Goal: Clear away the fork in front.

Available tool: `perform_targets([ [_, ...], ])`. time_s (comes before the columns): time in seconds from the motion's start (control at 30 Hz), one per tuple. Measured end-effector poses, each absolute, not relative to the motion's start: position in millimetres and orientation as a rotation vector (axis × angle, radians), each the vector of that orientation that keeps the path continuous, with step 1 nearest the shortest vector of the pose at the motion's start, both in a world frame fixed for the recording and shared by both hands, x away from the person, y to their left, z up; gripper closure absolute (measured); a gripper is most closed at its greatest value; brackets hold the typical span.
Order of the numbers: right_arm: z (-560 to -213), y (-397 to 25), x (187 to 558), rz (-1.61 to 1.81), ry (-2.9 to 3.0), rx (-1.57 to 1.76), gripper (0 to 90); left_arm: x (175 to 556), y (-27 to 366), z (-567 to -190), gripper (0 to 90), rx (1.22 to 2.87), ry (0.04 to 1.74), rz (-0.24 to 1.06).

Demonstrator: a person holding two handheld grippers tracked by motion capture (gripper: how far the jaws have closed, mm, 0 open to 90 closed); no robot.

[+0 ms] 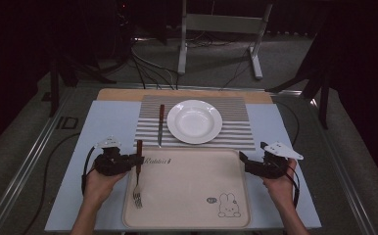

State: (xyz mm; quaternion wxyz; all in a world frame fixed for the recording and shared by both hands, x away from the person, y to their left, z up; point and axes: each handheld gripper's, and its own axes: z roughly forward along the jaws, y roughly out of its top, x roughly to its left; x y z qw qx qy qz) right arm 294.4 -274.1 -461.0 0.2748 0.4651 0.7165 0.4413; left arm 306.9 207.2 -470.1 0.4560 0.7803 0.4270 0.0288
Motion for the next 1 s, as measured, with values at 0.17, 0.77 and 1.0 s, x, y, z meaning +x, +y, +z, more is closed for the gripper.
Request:
perform_targets([
  [0.17,-463,-275,293,1.181,1.93,1.251,11.0,304,207,-478,73.9,1.941,1.061,0.049],
  [0.77,-466,-276,291,1.176,1.936,1.254,11.0,299,213,-494,71.7,1.973,1.14,0.049],
  [1.0,-466,-277,291,1.177,1.932,1.26,11.0,300,215,-497,70.1,1.982,1.172,0.061],
])
